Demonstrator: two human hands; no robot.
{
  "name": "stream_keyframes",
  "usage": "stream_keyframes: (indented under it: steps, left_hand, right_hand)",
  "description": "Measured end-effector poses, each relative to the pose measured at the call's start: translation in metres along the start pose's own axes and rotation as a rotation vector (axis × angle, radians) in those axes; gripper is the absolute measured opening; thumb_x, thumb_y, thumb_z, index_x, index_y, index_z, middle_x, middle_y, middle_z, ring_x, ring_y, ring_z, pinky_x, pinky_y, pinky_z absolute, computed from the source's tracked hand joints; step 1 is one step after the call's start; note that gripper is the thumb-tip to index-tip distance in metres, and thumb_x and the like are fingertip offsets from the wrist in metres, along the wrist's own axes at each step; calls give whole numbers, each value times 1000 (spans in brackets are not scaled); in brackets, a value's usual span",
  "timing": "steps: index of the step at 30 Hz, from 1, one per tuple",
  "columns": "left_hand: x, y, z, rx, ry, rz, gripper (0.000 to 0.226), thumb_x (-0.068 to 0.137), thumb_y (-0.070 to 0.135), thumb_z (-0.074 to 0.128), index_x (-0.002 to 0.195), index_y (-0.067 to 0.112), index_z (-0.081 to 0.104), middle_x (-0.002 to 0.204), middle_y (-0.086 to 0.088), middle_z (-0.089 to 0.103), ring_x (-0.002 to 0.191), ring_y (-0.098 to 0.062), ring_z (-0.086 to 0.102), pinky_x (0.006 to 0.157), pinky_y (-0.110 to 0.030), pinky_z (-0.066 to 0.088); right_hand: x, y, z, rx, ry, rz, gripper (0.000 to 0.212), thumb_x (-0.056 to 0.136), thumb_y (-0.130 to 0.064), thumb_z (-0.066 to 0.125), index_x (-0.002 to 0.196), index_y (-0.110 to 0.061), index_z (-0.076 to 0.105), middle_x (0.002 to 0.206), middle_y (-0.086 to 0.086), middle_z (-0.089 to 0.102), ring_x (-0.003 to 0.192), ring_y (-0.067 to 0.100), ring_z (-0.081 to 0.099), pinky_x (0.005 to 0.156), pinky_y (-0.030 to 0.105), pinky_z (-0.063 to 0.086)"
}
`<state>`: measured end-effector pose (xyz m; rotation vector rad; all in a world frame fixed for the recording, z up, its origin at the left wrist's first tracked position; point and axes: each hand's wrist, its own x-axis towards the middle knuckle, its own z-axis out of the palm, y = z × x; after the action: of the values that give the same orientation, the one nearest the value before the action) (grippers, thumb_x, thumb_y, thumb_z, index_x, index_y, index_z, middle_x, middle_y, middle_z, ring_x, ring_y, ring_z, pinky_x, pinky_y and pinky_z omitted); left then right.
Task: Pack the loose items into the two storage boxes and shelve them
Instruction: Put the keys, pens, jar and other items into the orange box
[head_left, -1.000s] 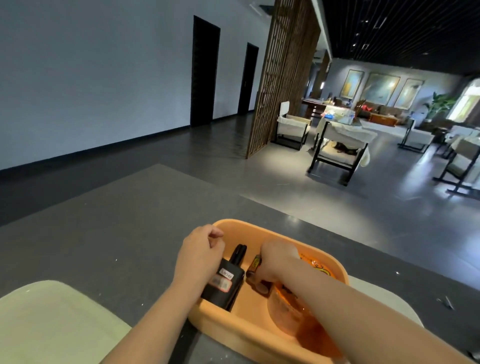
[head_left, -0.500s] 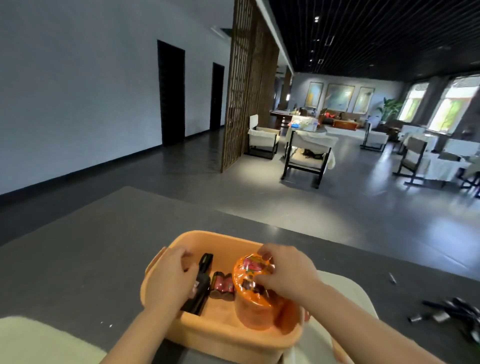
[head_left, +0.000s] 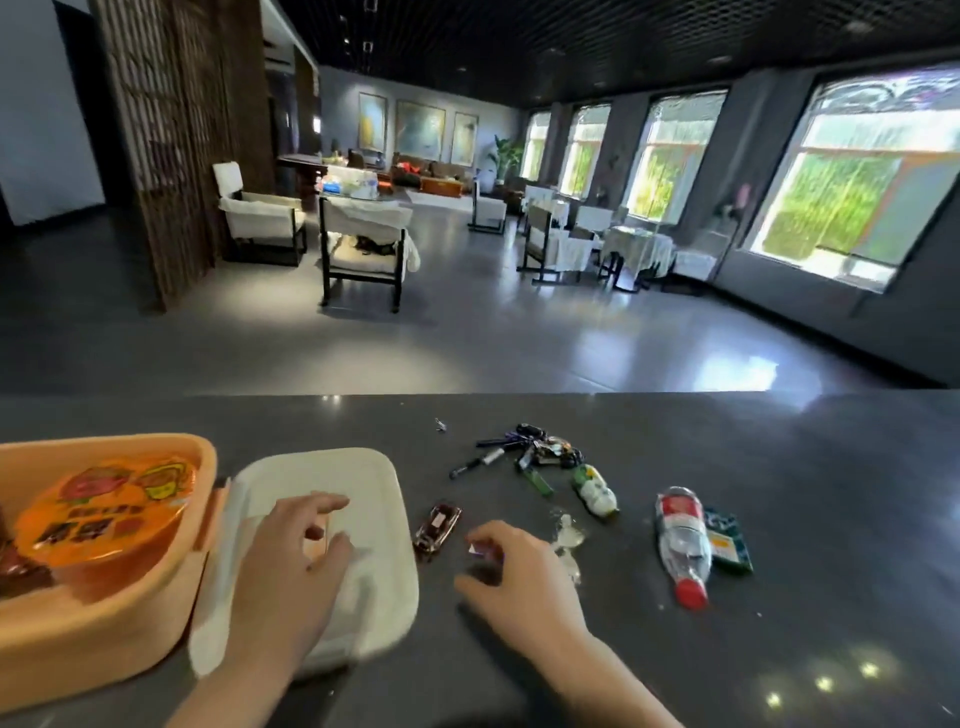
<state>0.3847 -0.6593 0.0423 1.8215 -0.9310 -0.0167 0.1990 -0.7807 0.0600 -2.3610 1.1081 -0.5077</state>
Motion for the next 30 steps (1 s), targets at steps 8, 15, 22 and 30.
stream_keyframes:
  steps: [8,15,22,30]
  left_hand:
    - [7,-3,108,131,-291,-135,33,77,15,62,104,35,61,109,12,57,99,-10,56,84,-27,42]
    - [48,-6,157,559,-395,-112,37,85,36,53,122,35,52,122,10,55,112,-16,51,88,-29,36]
    - [45,-17,168,660,-362,-79,36,86,46,52,118,30,48,116,6,55,107,-18,51,85,-30,36]
    - [31,4,148,399,-300,-124,37,86,37,54,121,27,51,116,5,53,109,-14,46,88,-27,42]
  right_hand:
    - [3,75,-22,-72,-37,73,32,75,-37,63,107,-36,59,99,-15,61,96,5,54,77,21,44]
    - [37,105,1,-130,-134,36,46,86,-36,54,131,-34,48,130,-17,50,124,9,41,98,23,36]
    - [54,120,20,-141,-147,47,34,86,-44,53,118,-33,54,112,-13,52,110,9,46,86,24,39]
    - [46,111,5,0,-58,116,21,80,-38,66,99,-29,61,97,-14,55,87,4,52,72,20,38]
